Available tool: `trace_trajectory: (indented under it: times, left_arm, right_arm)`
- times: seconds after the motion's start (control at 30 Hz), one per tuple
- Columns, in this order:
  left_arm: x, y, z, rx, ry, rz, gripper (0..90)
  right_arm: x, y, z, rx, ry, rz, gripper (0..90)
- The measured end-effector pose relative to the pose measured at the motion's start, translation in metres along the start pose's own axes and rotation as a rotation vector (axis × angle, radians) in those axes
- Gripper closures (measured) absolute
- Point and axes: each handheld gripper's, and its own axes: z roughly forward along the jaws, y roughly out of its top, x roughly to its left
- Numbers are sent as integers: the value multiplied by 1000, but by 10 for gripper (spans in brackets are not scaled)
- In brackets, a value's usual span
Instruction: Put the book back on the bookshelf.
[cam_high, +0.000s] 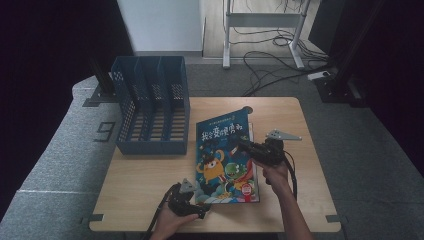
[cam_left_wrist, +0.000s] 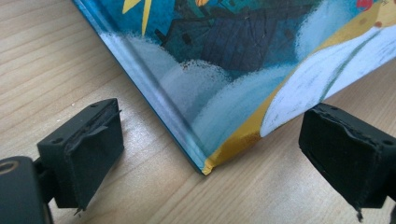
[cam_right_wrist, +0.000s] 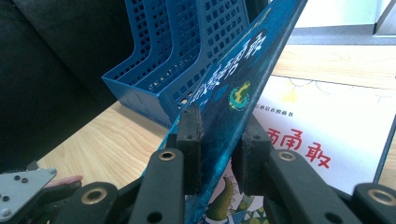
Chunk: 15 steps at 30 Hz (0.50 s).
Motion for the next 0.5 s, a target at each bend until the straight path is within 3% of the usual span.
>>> trace_trajectory:
  times: [0.27, 0.5]
  left_arm:
    - [1, 2, 1, 2, 4, 0, 64]
    - [2, 7, 5, 4, 17, -9, 64]
  right_arm:
    - [-2, -2, -1, -13, -2, -1, 741]
    - [2, 1, -4, -49, 0, -32, 748]
